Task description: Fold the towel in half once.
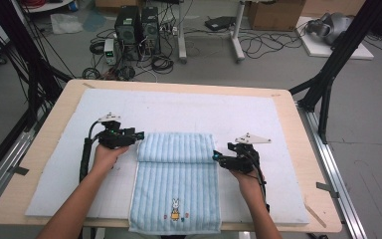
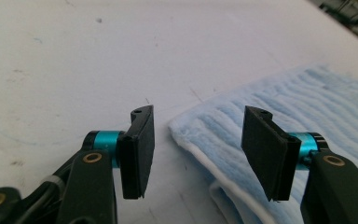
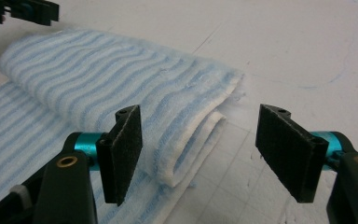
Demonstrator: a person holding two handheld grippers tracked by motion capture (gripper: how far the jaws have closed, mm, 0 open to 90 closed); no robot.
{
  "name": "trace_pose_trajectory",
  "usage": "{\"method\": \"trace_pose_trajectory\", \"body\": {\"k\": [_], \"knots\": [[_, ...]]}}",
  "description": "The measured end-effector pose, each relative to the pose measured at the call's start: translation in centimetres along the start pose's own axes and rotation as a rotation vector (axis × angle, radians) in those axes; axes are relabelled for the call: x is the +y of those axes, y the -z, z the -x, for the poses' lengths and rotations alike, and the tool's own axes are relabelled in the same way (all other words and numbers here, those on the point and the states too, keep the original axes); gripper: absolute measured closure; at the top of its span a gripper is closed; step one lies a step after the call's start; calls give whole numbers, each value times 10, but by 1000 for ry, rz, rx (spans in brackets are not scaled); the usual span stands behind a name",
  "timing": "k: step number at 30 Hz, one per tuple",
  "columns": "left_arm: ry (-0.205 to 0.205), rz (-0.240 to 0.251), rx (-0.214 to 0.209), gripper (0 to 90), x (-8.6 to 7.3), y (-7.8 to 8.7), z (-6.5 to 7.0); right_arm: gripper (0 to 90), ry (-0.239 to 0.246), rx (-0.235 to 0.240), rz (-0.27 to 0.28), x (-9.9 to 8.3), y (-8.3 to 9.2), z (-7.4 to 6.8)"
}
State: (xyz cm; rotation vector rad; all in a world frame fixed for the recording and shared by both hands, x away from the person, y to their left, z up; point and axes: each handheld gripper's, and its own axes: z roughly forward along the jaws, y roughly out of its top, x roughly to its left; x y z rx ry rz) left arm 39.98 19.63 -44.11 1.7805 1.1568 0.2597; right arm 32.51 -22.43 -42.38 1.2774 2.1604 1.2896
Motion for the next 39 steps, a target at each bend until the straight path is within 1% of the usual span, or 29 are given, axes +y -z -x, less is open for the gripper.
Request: {"method": "trace_pose_trajectory", "body": {"k": [1,2,3,4,5,6,7,8,10,11,13,16,18,19,20,22,23,24,26,27,28,29,30,31,32,33,34,36,39], "knots": [[-4,-26,3,442,2,-5,1,309,-1,1,-1,0,0,0],[-4,-31,4,436,2,-9,3,308,-3,2,-5,0,0,0],[-2,-56,9,436,2,-14,4,307,-1,0,-7,0,-1,-1],[-16,-80,28,435,1,-18,7,307,5,0,-5,0,-1,-1],[-41,-94,46,440,0,-21,9,307,4,0,-10,0,-1,-1],[-59,-86,67,451,-1,-23,13,307,5,1,-10,0,-1,-1],[-81,-89,77,479,0,-23,14,307,5,0,-10,0,-1,-1],[-96,-92,68,555,0,-22,15,306,6,-2,-10,0,-2,-1],[-159,-103,67,737,-1,-21,16,306,1,-7,-9,0,-3,1],[-168,-106,56,826,-1,-21,16,306,-2,-13,-9,1,-4,2],[-151,-95,36,857,-1,-19,14,304,-9,-36,-14,3,-6,5],[-130,-59,20,866,1,-17,12,313,-27,-54,-28,10,-13,13],[-125,-47,9,868,2,-15,11,374,-11,-61,-39,18,-21,17],[-118,-35,3,869,2,-15,11,403,-14,-56,-47,22,-25,18],[-114,-35,-5,869,3,-14,11,416,-13,-50,-62,26,-31,19],[-97,-24,-21,870,3,-14,10,429,-14,-53,-113,33,-45,20],[-92,-19,-26,870,3,-13,9,429,-19,-59,-141,36,-52,20],[-79,-14,-33,870,3,-13,9,440,-14,-66,-157,39,-59,20],[-66,-5,-37,870,4,-12,8,498,2,-93,-167,42,-69,18],[-63,-6,-41,870,4,-12,7,546,21,-99,-175,43,-74,17],[-58,-4,-43,871,4,-11,7,577,33,-109,-198,42,-79,15],[-58,-3,-46,871,4,-11,7,625,50,-131,-225,41,-85,14],[-60,-7,-51,872,4,-11,7,669,67,-132,-235,40,-87,13],[-60,-5,-52,872,4,-10,7,768,78,-119,-227,41,-87,12],[-63,-3,-60,871,5,-9,7,850,106,-117,-228,41,-87,10],[-68,3,-66,871,5,-7,7,855,161,-131,-236,42,-87,7],[-68,16,-71,871,6,-5,7,860,188,-127,-241,42,-86,5],[-63,36,-91,871,8,-1,7,861,183,-106,-223,43,-81,5],[-70,37,-112,871,10,5,9,861,164,-89,-168,47,-69,3]]}}
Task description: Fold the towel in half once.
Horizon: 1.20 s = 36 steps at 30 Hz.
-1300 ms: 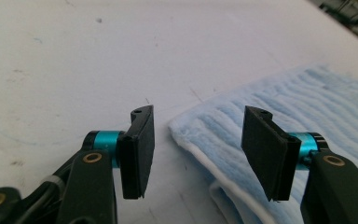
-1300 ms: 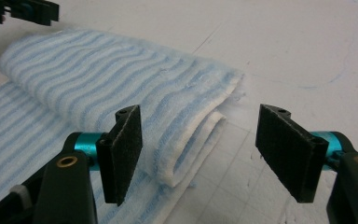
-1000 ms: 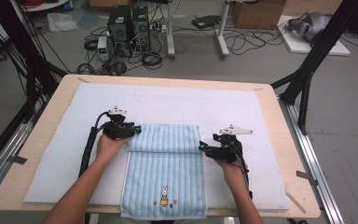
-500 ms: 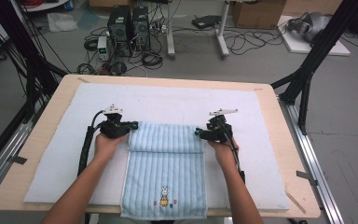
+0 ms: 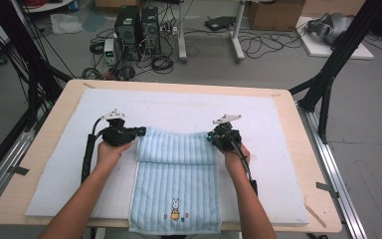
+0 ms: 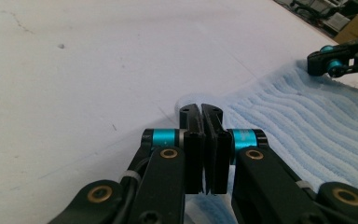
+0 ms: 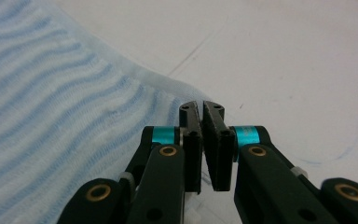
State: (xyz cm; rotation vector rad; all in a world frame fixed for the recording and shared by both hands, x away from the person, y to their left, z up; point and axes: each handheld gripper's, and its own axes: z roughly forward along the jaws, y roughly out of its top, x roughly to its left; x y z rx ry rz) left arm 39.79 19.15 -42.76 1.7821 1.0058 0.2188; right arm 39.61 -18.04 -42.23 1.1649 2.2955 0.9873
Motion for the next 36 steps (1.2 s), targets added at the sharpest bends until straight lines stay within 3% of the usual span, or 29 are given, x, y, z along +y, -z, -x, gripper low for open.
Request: {"method": "trace_pose_trajectory", "body": {"k": [3,7,13,17,25,32,36], "knots": [[-4,19,-32,871,3,8,5,860,-8,19,51,1,16,-1],[-46,26,-55,870,5,21,15,860,7,43,110,-2,38,-7],[-76,29,-95,869,-3,39,29,860,0,117,158,-14,63,-16],[-62,20,-127,869,-17,46,34,860,-6,149,151,-30,70,-22],[-87,-67,-151,868,-44,57,43,858,-7,187,107,-59,77,-30],[-107,-144,-191,867,-63,62,55,880,-1,172,23,-76,82,-33],[-109,-154,-219,853,-68,63,57,870,-2,169,10,-82,88,-35]]}}
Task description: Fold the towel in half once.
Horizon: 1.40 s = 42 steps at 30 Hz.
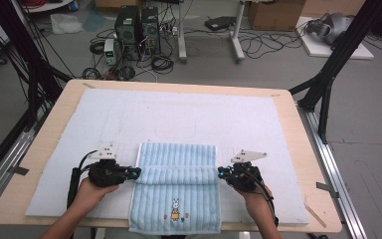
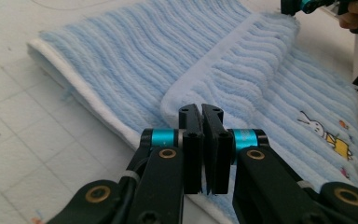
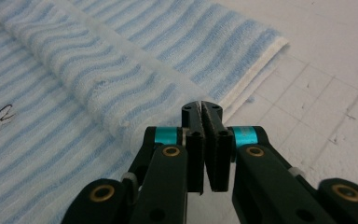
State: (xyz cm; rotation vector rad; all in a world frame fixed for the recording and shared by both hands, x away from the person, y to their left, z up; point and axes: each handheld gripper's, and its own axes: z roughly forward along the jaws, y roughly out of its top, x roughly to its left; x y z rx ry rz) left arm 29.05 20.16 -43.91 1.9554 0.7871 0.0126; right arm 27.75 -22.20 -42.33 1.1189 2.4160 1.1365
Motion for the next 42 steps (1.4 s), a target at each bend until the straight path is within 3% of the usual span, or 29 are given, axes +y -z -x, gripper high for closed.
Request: {"method": "trace_pose_trajectory", "body": {"k": [3,7,11,16,17,21,24,29,32,35,39,40,42], "knots": [[22,25,47,631,3,-2,-3,791,-24,-23,26,1,2,3],[51,102,112,500,12,0,-13,706,-75,-64,70,7,-2,14],[102,161,149,497,23,-2,-26,680,-104,-74,74,16,-17,21],[85,181,203,500,26,-4,-32,654,-150,-61,26,20,-39,29],[81,183,207,501,26,-3,-32,669,-155,-61,19,20,-42,30],[83,194,218,507,24,0,-34,877,-135,-23,21,19,-44,31],[87,194,219,510,23,1,-36,881,-86,-62,38,21,-43,27],[97,193,213,525,22,0,-37,883,-87,-114,67,23,-43,31],[110,190,205,551,22,-3,-39,880,-99,-126,42,22,-48,33],[124,183,185,593,22,-9,-42,791,-66,-165,36,24,-49,27],[143,113,190,594,26,-22,-46,605,-97,-148,41,24,-51,28],[142,91,198,583,27,-26,-46,573,-118,-132,33,23,-52,29],[147,70,205,558,29,-33,-47,529,-114,-134,14,23,-55,28]]}}
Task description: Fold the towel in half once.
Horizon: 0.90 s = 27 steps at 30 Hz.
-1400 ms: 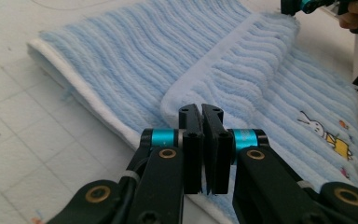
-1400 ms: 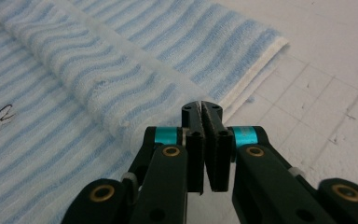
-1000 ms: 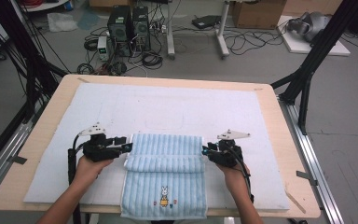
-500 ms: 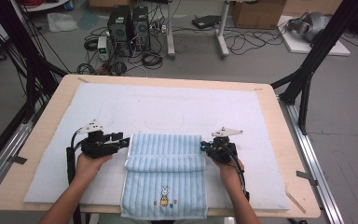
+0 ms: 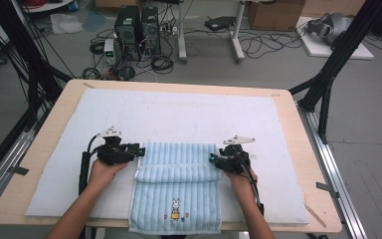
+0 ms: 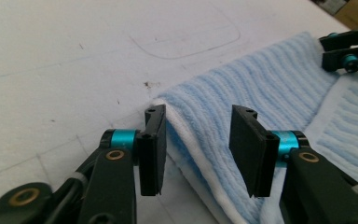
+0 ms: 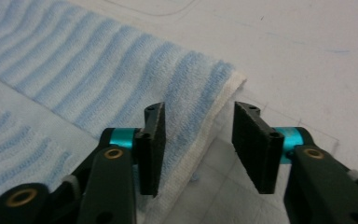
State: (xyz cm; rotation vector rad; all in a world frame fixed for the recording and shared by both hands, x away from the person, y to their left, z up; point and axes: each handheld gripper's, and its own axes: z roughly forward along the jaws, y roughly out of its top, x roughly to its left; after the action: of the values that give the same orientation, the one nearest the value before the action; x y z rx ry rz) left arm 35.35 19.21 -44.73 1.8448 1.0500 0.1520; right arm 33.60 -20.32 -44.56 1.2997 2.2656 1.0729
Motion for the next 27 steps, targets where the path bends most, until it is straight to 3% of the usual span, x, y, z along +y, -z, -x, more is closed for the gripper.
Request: {"method": "trace_pose_trajectory", "body": {"k": [2,3,5,6,7,8,10,12,13,15,16,17,19,20,21,25,27], "knots": [[-9,-40,27,547,0,-8,2,516,8,2,-6,0,-2,0],[-34,-49,50,552,-1,-10,3,521,12,-1,-9,0,-2,-1],[-70,-53,99,650,0,-11,5,540,35,-4,-11,0,-2,-2],[-80,-55,105,727,0,-11,4,579,34,-1,-14,0,-2,-2],[-64,-51,100,813,0,-11,2,635,42,5,-17,0,-1,-2],[-45,-45,100,833,0,-11,1,688,43,21,-16,0,-1,-2],[-55,-49,108,847,1,-12,1,784,52,43,-18,0,-1,-4],[-53,-42,121,832,0,-12,2,766,59,34,-20,0,-1,-5],[-41,-34,129,779,0,-12,3,699,37,27,-20,0,-1,-5],[-28,-32,119,603,0,-11,3,667,20,33,-17,-1,-1,-3],[-42,-33,125,555,-1,-11,5,667,23,32,-18,-1,-1,-3],[-76,-39,145,565,-1,-12,7,676,29,30,-18,-1,-1,-3],[-117,-45,178,671,-1,-13,10,760,18,49,-17,-1,-2,-2],[-120,-51,149,741,-1,-13,9,844,2,86,-19,-1,-2,1],[-109,-55,142,858,0,-14,9,845,-1,106,-18,-1,-3,2],[-83,-52,144,864,7,-19,6,856,40,73,-19,2,-3,0],[-80,-55,136,864,15,-24,2,856,37,54,-5,7,-4,4]]}}
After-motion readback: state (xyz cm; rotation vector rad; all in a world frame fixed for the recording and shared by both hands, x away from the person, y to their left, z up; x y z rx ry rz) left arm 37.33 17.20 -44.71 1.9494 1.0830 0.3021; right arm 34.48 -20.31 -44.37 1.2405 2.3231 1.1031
